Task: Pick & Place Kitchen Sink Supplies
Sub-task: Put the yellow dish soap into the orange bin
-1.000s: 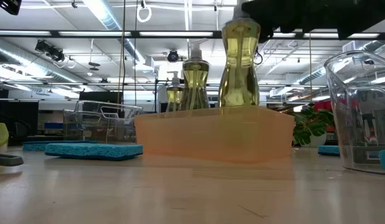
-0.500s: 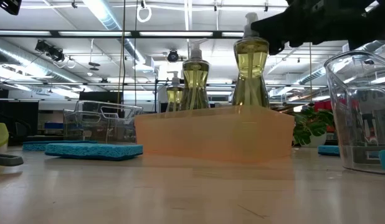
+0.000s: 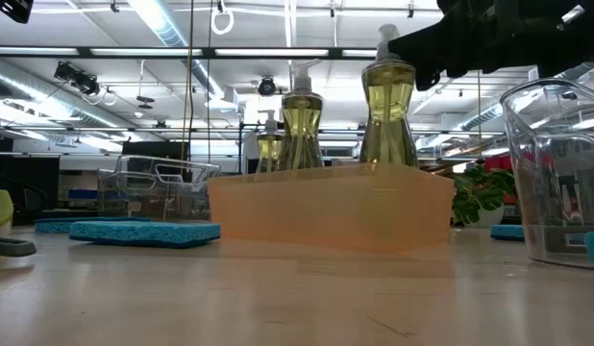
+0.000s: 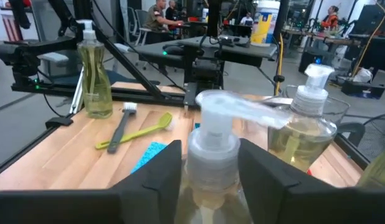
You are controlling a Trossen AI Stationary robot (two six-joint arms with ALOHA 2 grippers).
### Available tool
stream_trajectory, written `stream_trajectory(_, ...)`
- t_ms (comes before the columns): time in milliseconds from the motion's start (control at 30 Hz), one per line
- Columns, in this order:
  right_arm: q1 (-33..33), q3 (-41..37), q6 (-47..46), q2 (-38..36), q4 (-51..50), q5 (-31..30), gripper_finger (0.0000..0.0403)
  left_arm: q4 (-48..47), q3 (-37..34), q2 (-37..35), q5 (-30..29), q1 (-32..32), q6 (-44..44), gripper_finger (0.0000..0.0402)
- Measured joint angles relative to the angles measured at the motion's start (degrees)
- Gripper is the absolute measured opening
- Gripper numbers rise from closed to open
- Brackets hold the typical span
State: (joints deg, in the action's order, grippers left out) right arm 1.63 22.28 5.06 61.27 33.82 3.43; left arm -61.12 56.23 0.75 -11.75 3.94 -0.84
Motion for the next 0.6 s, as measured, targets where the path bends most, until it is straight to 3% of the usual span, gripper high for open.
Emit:
stream_trajectory(333,-0.1,-0.1,-1.1,-0.3,-0.5,-1.4,0.0251,0.0,0.0,0.0,0.0,0.0,0.0,0.0003)
stream_trajectory(600,-0.1,-0.1,-2.6,-4.3,-2.0,-1.4,0.0284,0.0,0.0,0.0,0.0,0.0,0.0,0.0003)
